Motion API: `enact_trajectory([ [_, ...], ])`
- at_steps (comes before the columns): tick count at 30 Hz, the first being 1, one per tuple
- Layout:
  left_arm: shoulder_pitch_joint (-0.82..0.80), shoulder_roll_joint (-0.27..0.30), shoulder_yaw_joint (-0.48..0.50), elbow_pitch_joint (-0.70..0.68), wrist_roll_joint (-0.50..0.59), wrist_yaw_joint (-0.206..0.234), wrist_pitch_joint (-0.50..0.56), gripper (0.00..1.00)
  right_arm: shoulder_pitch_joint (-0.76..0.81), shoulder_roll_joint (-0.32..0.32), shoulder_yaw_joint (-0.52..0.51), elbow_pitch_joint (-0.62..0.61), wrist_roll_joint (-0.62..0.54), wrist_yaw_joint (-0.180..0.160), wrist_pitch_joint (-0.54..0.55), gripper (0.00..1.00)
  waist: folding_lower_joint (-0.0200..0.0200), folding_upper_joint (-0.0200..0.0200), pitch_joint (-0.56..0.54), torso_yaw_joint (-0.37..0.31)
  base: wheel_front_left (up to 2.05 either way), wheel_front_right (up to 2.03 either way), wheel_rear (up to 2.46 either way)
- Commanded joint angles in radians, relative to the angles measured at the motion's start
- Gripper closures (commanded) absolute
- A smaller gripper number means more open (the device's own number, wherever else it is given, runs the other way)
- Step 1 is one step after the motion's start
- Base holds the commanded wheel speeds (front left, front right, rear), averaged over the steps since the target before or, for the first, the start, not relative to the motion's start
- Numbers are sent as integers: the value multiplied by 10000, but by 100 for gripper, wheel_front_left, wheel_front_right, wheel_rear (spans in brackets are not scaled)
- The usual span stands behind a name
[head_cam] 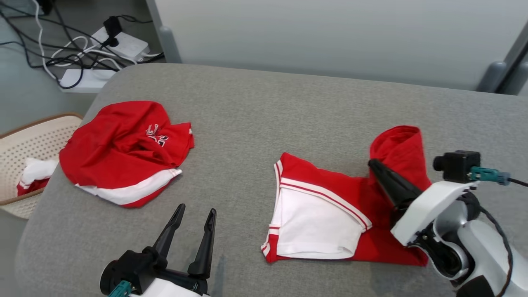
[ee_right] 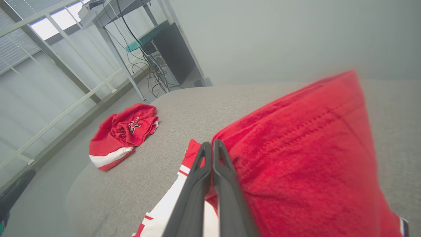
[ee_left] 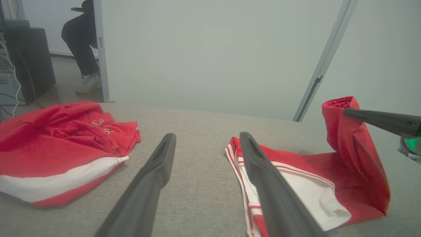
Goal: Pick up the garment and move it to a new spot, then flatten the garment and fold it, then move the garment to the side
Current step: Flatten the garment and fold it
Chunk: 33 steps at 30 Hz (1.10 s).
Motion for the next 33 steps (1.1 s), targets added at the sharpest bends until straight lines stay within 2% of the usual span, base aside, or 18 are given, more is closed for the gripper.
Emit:
enact_trajectory([
  [1, -551, 11, 279, -224, -51, 88, -101, 0, -247, -12, 152, -283, -76, 42, 59, 100, 0, 0, 57, 191, 0, 0, 0],
  [8, -586, 11, 145, -183, -217, 131, -101, 0, -530, 469, 1111, -201, -206, 42, 420, 100, 0, 0, 207, 771, 0, 0, 0],
  [13, -651, 11, -26, -153, -351, 208, -101, 0, -671, 853, 1743, 365, -157, 42, 501, 100, 0, 0, 258, 1055, 0, 0, 0],
  [27, -691, 11, -103, -178, -462, 326, -101, 0, -961, 1322, 3017, 1503, 306, 42, 363, 100, 0, 0, 336, 1143, 0, 0, 0],
  [29, -695, 11, -105, -183, -468, 336, -101, 0, -975, 1374, 3111, 1594, 417, 42, 296, 51, 0, 0, 332, 1109, 0, 0, 0],
  [30, -699, 11, -103, -186, -469, 341, -101, 0, -992, 1394, 3135, 1634, 451, 42, 214, 0, 0, 0, 331, 1092, 0, 0, 0],
  [33, -723, 11, -92, -207, -463, 362, -101, 0, -1060, 1449, 3224, 1720, 534, 42, -25, 0, 0, 0, 343, 1036, 0, 0, 0],
])
